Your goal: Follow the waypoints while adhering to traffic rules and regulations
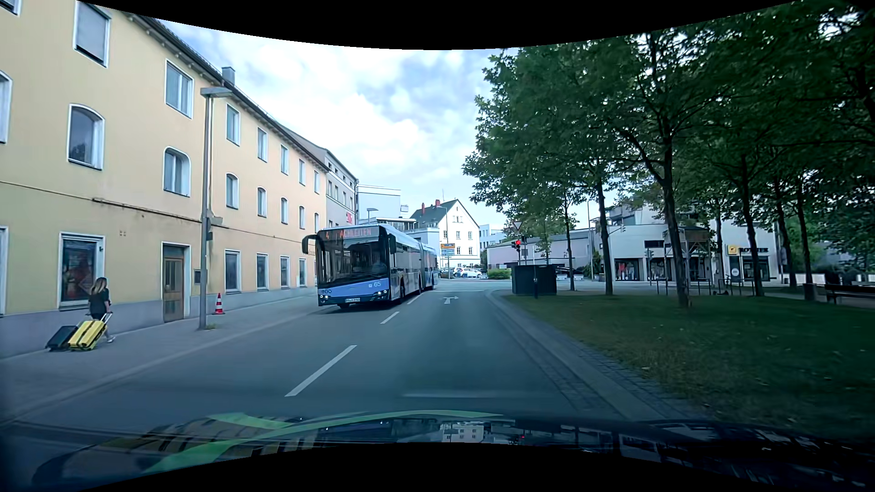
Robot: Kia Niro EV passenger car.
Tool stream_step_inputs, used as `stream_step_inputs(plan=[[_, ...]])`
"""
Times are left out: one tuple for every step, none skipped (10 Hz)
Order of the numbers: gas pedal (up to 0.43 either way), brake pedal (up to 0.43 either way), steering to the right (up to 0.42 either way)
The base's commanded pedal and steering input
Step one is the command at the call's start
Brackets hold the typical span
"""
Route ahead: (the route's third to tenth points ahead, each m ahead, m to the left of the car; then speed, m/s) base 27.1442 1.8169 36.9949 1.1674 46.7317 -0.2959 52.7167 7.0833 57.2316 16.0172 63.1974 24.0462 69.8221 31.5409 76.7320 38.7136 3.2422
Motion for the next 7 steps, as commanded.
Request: stream_step_inputs(plan=[[0.0, 0.0, -0.029], [0.0, 0.0, -0.026], [0.0, 0.0, -0.023], [0.0, 0.0, -0.02], [0.0, 0.0, -0.019], [0.0, 0.0, -0.019], [0.0, 0.0, -0.019]])
